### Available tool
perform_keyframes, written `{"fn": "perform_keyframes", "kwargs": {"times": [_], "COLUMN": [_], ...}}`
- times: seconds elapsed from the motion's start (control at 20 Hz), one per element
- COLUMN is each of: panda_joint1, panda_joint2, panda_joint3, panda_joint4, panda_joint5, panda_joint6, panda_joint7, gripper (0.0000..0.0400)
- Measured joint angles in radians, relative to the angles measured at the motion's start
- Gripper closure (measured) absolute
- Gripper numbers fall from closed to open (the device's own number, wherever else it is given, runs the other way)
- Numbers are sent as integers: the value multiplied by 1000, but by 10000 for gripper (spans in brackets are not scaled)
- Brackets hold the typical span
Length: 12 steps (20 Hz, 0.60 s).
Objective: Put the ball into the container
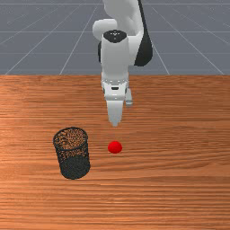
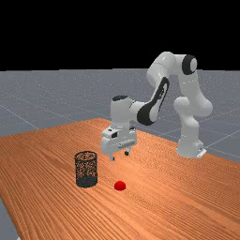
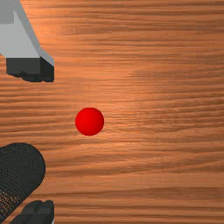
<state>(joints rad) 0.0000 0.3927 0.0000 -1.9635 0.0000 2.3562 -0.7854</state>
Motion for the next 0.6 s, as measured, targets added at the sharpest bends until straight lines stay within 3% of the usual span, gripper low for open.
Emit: {"fn": "perform_keyframes", "kwargs": {"times": [0.05,0.1,0.2,0.25,0.3,0.35,0.6], "panda_joint1": [0,0,0,0,14,20,25], "panda_joint2": [0,0,0,0,-16,2,-4], "panda_joint3": [0,0,0,0,-1,6,10], "panda_joint4": [0,0,0,0,-42,11,2], "panda_joint5": [0,0,0,0,-10,-4,-3], "panda_joint6": [0,0,0,0,82,-20,-2], "panda_joint7": [0,0,0,0,38,33,36], "gripper": [157,252,346,367,380,388,399]}}
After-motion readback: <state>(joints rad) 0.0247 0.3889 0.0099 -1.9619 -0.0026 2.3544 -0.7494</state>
